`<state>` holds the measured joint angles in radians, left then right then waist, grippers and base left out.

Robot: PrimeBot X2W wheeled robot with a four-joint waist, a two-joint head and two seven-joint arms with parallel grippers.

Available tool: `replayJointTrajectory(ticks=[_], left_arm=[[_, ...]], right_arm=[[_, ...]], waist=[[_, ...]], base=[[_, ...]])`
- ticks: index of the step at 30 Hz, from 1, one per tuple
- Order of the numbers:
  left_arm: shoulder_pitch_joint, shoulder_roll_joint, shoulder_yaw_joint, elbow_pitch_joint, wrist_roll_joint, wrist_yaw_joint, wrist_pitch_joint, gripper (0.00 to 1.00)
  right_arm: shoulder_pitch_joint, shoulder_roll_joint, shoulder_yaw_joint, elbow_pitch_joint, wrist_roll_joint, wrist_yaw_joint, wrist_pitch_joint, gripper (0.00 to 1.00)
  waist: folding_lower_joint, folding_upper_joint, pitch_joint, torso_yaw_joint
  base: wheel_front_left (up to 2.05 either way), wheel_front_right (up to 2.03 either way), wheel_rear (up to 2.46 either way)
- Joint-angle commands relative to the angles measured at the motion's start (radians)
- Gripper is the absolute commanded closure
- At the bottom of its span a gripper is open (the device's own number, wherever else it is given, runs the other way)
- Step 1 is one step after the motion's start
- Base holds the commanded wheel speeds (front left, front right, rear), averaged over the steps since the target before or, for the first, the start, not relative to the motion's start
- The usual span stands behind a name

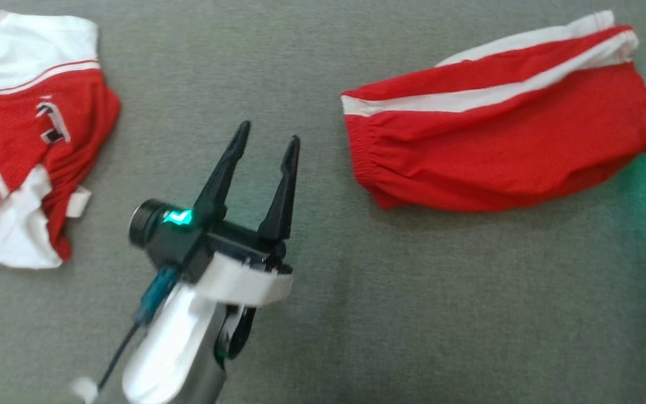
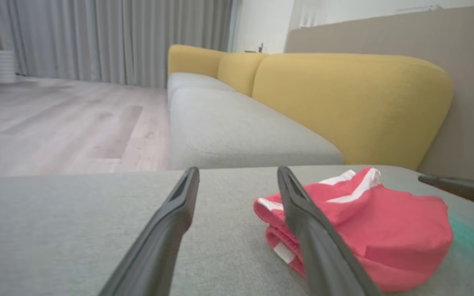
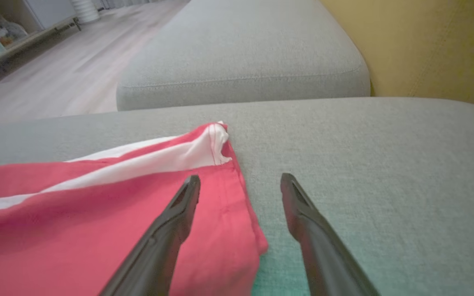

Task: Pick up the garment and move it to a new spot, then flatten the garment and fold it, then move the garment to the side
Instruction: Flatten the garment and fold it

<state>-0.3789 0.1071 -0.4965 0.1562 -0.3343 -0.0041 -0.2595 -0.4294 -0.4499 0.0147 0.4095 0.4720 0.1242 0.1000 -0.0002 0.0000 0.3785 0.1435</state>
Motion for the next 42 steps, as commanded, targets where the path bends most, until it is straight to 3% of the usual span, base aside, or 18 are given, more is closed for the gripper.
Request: replayJointTrajectory(ticks=[1, 8, 14, 15, 16, 22, 34, 42], left_arm=[[0.022, -0.003, 0.056, -0.063, 0.032, 0.014, -0.002, 0.0], [0.155, -0.035, 0.097, -0.239, 0.208, 0.056, -0.002, 0.0], [0.221, -0.049, 0.115, -0.275, 0.247, 0.111, -0.002, 0.0], [0.228, -0.05, 0.123, -0.274, 0.247, 0.124, -0.002, 0.0], [0.233, -0.052, 0.13, -0.272, 0.246, 0.135, -0.002, 0.0], [0.25, -0.055, 0.156, -0.252, 0.23, 0.158, -0.002, 0.0], [0.251, -0.056, 0.2, -0.224, 0.24, 0.104, -0.002, 0.0], [0.236, -0.056, 0.194, -0.194, 0.247, 0.065, -0.002, 0.0]], right_arm=[[-0.011, -0.018, -0.001, 0.005, -0.013, 0.007, 0.006, 0.0], [-0.059, -0.054, -0.039, 0.173, -0.036, 0.007, 0.038, 0.0], [-0.089, -0.067, -0.029, 0.284, 0.014, 0.007, 0.133, 0.0], [-0.095, -0.067, -0.023, 0.291, 0.031, 0.007, 0.145, 0.29], [-0.098, -0.069, -0.015, 0.294, 0.042, 0.007, 0.148, 1.0], [-0.093, -0.084, 0.048, 0.278, 0.056, 0.007, 0.097, 1.0], [-0.026, -0.226, 0.045, 0.241, 0.052, 0.007, 0.021, 1.0], [-0.086, -0.188, 0.105, 0.034, 0.026, 0.007, 0.015, 1.0]], waist=[[0.0002, 0.0, -0.017, 0.029], [0.0002, 0.0, -0.023, 0.114], [0.0002, 0.0, -0.024, 0.157], [0.0002, 0.0, -0.025, 0.159], [0.0002, 0.0, -0.025, 0.16], [0.0002, 0.0, -0.039, 0.126], [0.0002, 0.0, -0.064, -0.03], [0.0002, 0.0, -0.079, -0.072]], base=[[0.0, 0.0, 0.0], [0.0, 0.0, 0.0], [0.0, 0.0, 0.0], [0.0, 0.0, 0.0], [0.0, 0.0, 0.0], [0.0, 0.0, 0.0], [0.0, 0.0, 0.0], [0.0, 0.0, 0.0]])
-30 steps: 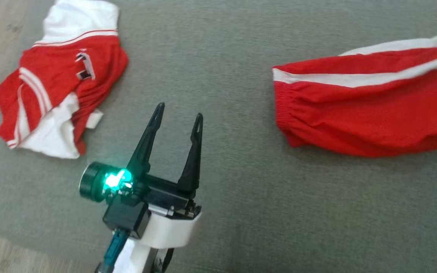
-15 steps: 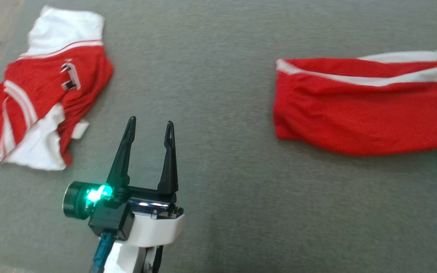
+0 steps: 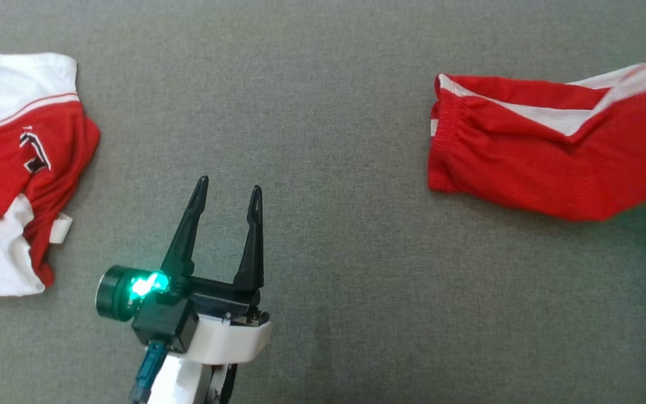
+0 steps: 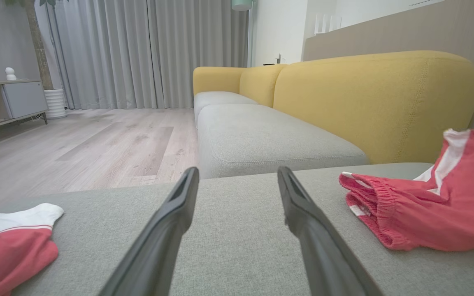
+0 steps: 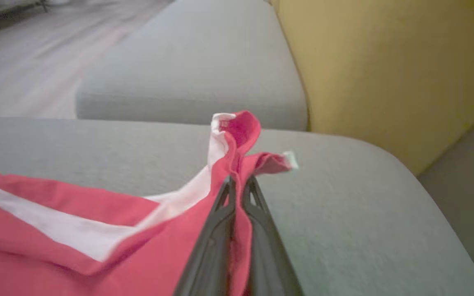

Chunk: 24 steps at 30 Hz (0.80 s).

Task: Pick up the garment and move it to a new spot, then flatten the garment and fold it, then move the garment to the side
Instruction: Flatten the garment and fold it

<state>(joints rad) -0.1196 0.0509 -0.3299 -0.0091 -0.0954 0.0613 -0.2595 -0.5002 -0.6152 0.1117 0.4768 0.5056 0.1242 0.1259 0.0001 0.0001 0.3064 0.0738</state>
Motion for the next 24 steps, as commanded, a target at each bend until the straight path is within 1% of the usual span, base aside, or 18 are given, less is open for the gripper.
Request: replayJointTrajectory(ticks=[1, 6, 9, 12, 15, 16, 17, 18, 20, 21, 23, 24], left_arm=[[-0.022, 0.0, 0.027, -0.023, 0.008, -0.003, -0.002, 0.0], [-0.014, 0.0, 0.025, -0.01, -0.005, -0.006, -0.002, 0.0], [-0.01, 0.0, 0.021, -0.009, -0.019, -0.001, -0.002, 0.0], [-0.012, -0.001, 0.014, -0.01, -0.031, 0.004, -0.002, 0.0], [-0.016, -0.001, 0.006, -0.007, -0.044, 0.007, -0.002, 0.0], [-0.018, -0.001, 0.005, -0.007, -0.049, 0.009, -0.002, 0.0], [-0.02, -0.001, 0.003, -0.006, -0.054, 0.01, -0.002, 0.0], [-0.022, -0.001, 0.002, -0.005, -0.058, 0.012, -0.002, 0.0], [-0.024, -0.001, 0.001, -0.003, -0.068, 0.016, -0.002, 0.0], [-0.024, -0.001, 0.001, -0.003, -0.073, 0.018, -0.002, 0.0], [-0.019, -0.001, 0.006, -0.005, -0.079, 0.029, -0.002, 0.0], [-0.019, -0.001, 0.006, -0.005, -0.079, 0.029, -0.002, 0.0]], right_arm=[[-0.019, -0.015, 0.023, -0.068, -0.012, 0.007, -0.01, 1.0], [-0.031, 0.029, 0.098, -0.223, -0.014, 0.007, 0.01, 1.0], [-0.039, 0.074, 0.153, -0.288, -0.015, 0.007, 0.028, 1.0], [-0.052, 0.129, 0.212, -0.318, -0.024, 0.007, 0.039, 1.0], [-0.061, 0.193, 0.27, -0.304, -0.022, 0.007, 0.046, 1.0], [-0.062, 0.213, 0.289, -0.291, -0.025, 0.007, 0.045, 0.87], [-0.06, 0.237, 0.306, -0.275, -0.024, 0.007, 0.043, 0.28], [-0.058, 0.261, 0.318, -0.26, -0.023, 0.007, 0.033, 0.0], [-0.048, 0.306, 0.337, -0.24, -0.006, 0.007, 0.001, 0.0], [-0.042, 0.318, 0.342, -0.234, 0.004, 0.007, -0.016, 0.0], [-0.03, 0.321, 0.34, -0.233, 0.005, 0.007, -0.066, 0.0], [-0.03, 0.321, 0.34, -0.233, 0.005, 0.007, -0.066, 0.0]], waist=[[-0.0001, -0.0001, -0.014, -0.004], [-0.0001, -0.0001, -0.048, -0.002], [-0.0001, -0.0001, -0.057, 0.004], [-0.0001, -0.0001, -0.057, 0.013], [-0.0001, -0.0001, -0.052, 0.025], [-0.0001, -0.0001, -0.05, 0.028], [-0.0001, -0.0001, -0.049, 0.032], [-0.0001, -0.0001, -0.049, 0.035], [-0.0001, -0.0001, -0.053, 0.042], [-0.0001, -0.0001, -0.058, 0.045], [-0.0001, -0.0001, -0.071, 0.047], [-0.0001, -0.0001, -0.071, 0.047]], base=[[0.0, 0.0, 0.0], [0.0, 0.0, 0.0], [0.0, 0.0, 0.0], [0.0, 0.0, 0.0], [0.0, 0.0, 0.0], [0.0, 0.0, 0.0], [0.0, 0.0, 0.0], [0.0, 0.0, 0.0], [0.0, 0.0, 0.0], [0.0, 0.0, 0.0], [0.0, 0.0, 0.0], [0.0, 0.0, 0.0]])
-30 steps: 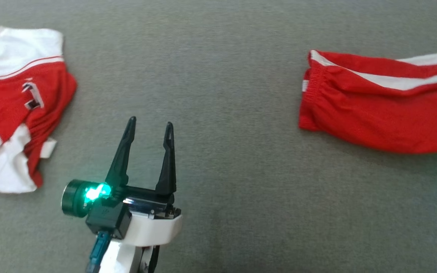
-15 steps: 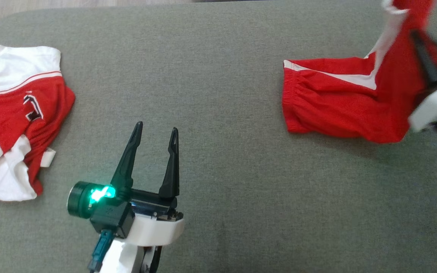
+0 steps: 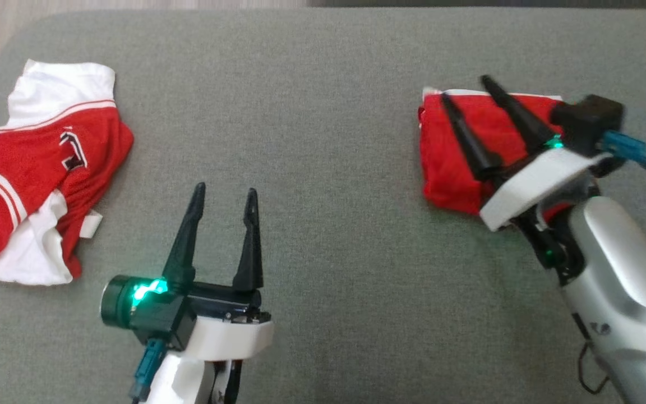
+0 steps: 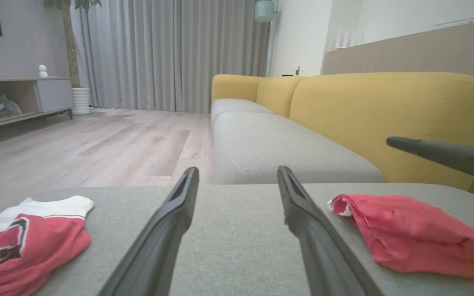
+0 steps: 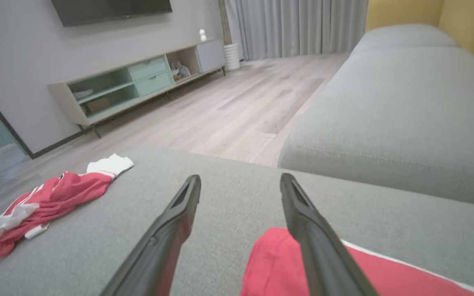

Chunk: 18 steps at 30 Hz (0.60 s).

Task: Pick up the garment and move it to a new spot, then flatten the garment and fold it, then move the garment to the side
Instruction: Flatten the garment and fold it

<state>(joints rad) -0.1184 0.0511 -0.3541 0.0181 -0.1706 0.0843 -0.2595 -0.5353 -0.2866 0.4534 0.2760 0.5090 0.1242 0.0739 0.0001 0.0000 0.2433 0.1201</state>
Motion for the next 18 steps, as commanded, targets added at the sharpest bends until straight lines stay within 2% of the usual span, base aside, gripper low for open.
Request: replayJointTrajectory(ticks=[1, 6, 9, 12, 18], left_arm=[[-0.014, -0.001, 0.037, -0.031, -0.006, 0.017, -0.002, 0.0], [0.029, -0.001, 0.068, -0.028, -0.023, 0.04, -0.002, 0.0], [0.081, -0.001, 0.105, -0.034, -0.024, 0.038, -0.002, 0.0], [0.134, -0.001, 0.133, -0.038, -0.024, 0.031, -0.002, 0.0], [0.25, -0.001, 0.17, -0.054, -0.009, 0.019, -0.002, 0.0]], right_arm=[[0.015, -0.011, -0.011, -0.032, 0.001, 0.007, -0.037, 0.0], [0.104, -0.056, -0.074, -0.078, -0.053, 0.007, -0.201, 0.0], [0.225, -0.072, -0.106, -0.127, -0.068, 0.007, -0.311, 0.0], [0.327, -0.071, -0.141, -0.141, -0.091, 0.007, -0.333, 0.0], [0.523, -0.001, -0.239, -0.176, -0.186, 0.007, -0.335, 0.0]], waist=[[-0.0001, 0.0, -0.016, 0.0], [-0.0001, 0.0, -0.076, -0.014], [-0.0001, 0.0, -0.124, -0.033], [-0.0001, 0.0, -0.166, -0.044], [-0.0001, 0.0, -0.24, -0.065]], base=[[0.0, 0.0, 0.0], [0.0, 0.0, 0.0], [0.0, 0.0, 0.0], [0.0, 0.0, 0.0], [0.0, 0.0, 0.0]])
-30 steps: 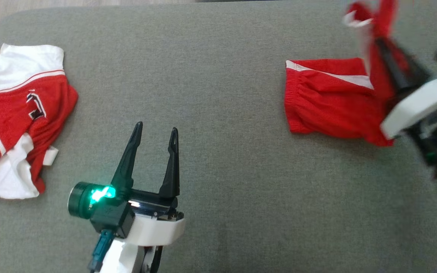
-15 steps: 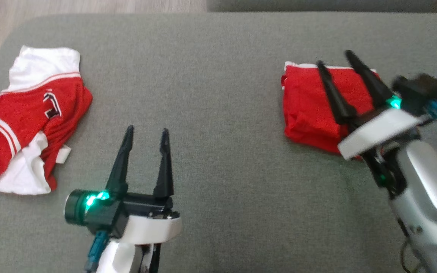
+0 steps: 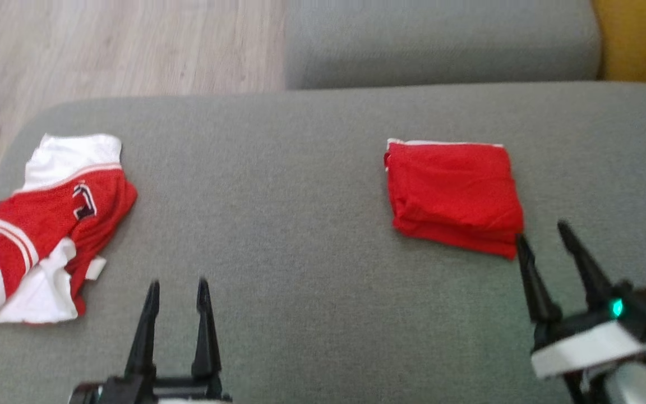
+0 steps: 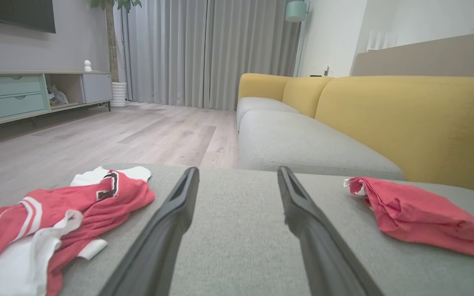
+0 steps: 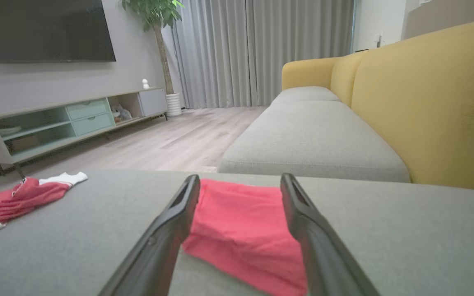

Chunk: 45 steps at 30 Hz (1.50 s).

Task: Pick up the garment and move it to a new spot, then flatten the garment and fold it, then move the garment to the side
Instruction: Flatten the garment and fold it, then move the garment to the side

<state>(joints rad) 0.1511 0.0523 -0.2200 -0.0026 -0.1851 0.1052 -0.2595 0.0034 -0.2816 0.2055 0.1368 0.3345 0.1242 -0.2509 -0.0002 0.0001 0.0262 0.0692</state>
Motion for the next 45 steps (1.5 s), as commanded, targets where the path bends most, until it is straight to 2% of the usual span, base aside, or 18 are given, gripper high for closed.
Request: replayJointTrajectory(ticks=[1, 7, 15, 31, 36, 41, 45], left_arm=[[-0.006, -0.002, 0.04, -0.036, 0.007, -0.003, -0.002, 0.0], [0.031, -0.002, 0.059, -0.034, 0.014, -0.019, -0.002, 0.0], [0.039, -0.002, 0.07, -0.021, 0.029, -0.044, -0.002, 0.0], [0.038, -0.002, 0.065, -0.004, 0.027, -0.054, -0.002, 0.0], [0.037, -0.002, 0.071, 0.001, 0.005, -0.043, -0.002, 0.0], [0.017, -0.002, 0.069, -0.02, -0.013, -0.051, -0.002, 0.0], [-0.016, -0.002, 0.065, -0.033, -0.005, -0.073, -0.002, 0.0]], right_arm=[[0.004, 0.007, -0.001, -0.039, -0.029, 0.007, -0.011, 0.0], [0.049, 0.058, -0.033, -0.038, -0.107, 0.007, -0.011, 0.0], [0.065, 0.09, -0.051, -0.034, -0.135, 0.007, -0.011, 0.0], [0.068, 0.097, -0.049, -0.034, -0.15, 0.007, -0.011, 0.0], [0.068, 0.095, -0.051, -0.034, -0.156, 0.007, -0.011, 0.0], [0.06, 0.093, -0.064, -0.028, -0.159, 0.007, -0.011, 0.0], [0.007, 0.098, -0.08, 0.051, -0.153, 0.007, -0.011, 0.0]], waist=[[0.0002, -0.0001, -0.027, -0.018], [0.0002, -0.0001, -0.047, -0.032], [0.0002, -0.0001, -0.052, -0.035], [0.0002, -0.0001, -0.042, -0.041], [0.0002, -0.0001, -0.035, -0.037], [0.0002, -0.0001, 0.004, -0.022], [0.0002, -0.0001, 0.075, -0.013]], base=[[0.0, 0.0, 0.0], [0.0, 0.0, 0.0], [0.0, 0.0, 0.0], [0.0, 0.0, 0.0], [0.0, 0.0, 0.0], [0.0, 0.0, 0.0], [0.0, 0.0, 0.0]])
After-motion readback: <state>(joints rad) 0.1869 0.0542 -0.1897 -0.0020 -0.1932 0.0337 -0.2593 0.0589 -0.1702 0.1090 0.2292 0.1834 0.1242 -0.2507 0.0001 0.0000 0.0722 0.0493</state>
